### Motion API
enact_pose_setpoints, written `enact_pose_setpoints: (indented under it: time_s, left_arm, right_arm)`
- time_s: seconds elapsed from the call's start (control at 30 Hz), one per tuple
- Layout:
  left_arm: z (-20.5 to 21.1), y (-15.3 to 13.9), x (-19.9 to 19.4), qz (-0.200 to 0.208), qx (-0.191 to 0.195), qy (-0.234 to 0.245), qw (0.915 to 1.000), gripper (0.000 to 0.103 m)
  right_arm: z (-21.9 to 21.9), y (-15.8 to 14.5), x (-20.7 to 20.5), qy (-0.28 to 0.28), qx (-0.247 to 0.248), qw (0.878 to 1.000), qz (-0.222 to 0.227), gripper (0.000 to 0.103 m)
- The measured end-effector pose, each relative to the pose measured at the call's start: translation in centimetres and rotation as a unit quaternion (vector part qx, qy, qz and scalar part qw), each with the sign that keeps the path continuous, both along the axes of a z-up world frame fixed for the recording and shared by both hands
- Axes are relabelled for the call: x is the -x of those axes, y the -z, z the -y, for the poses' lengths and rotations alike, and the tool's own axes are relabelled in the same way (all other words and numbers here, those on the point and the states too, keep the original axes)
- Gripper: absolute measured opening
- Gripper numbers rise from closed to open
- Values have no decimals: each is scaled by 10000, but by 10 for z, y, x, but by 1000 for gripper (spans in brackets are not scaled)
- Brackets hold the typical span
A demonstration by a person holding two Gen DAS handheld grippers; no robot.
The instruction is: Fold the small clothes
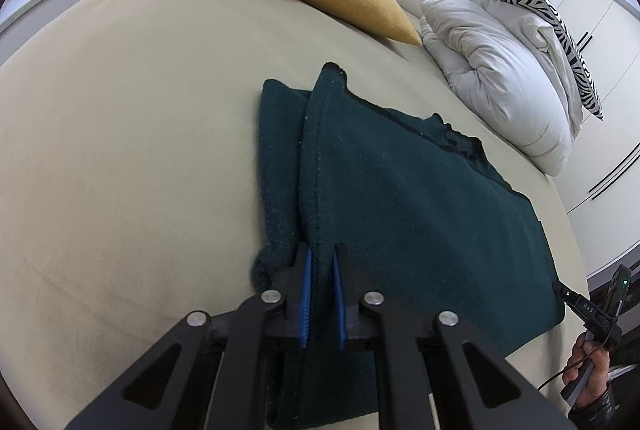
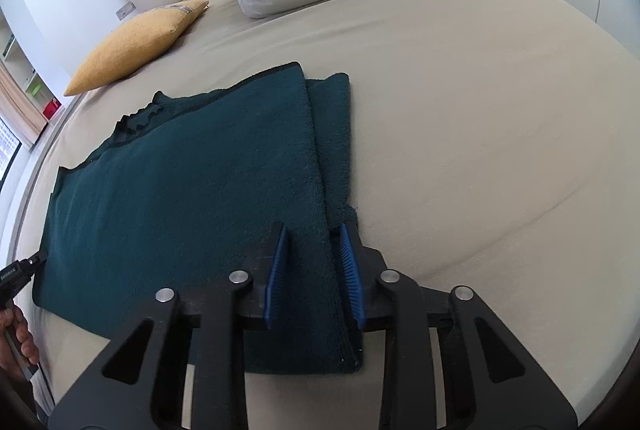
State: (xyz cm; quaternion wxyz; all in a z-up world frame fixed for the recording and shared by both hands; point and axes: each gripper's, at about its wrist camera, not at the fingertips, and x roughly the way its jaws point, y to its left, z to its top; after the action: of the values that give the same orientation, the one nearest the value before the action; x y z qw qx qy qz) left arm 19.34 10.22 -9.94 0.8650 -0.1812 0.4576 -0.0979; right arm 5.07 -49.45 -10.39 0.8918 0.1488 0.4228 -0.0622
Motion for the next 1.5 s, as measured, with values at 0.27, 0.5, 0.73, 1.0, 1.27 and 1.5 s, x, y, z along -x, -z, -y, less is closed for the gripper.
enact_pose_setpoints:
  time_s: [0.27,0.5,0.73,1.0,1.27,1.5]
  left_arm:
    - [-4,-3,10,10,41,-11,10000,8]
    - [-6,5,1,-73,194,-64,9998,8]
    - [-9,4,0,-87,294,-93,9995,8]
    - [-9,4,-2,-100,234,-26,9997,8]
    - [-7,5,-5,-138,198,40,9997,8]
    - [-7,7,-4,-123,201,50,9997,8]
  right_arm:
    - [3,-2,7,-6,21,10000,-4,6]
    - [9,8,6,43,-146,9999,-70,5]
    - [12,4,13,253,-183,9995,91,5]
    - [14,6,19,346,-248,9990,153,5]
    - [15,7,24,399,-250,9988,148,5]
    - [16,5,13,420,-165,9989,157,5]
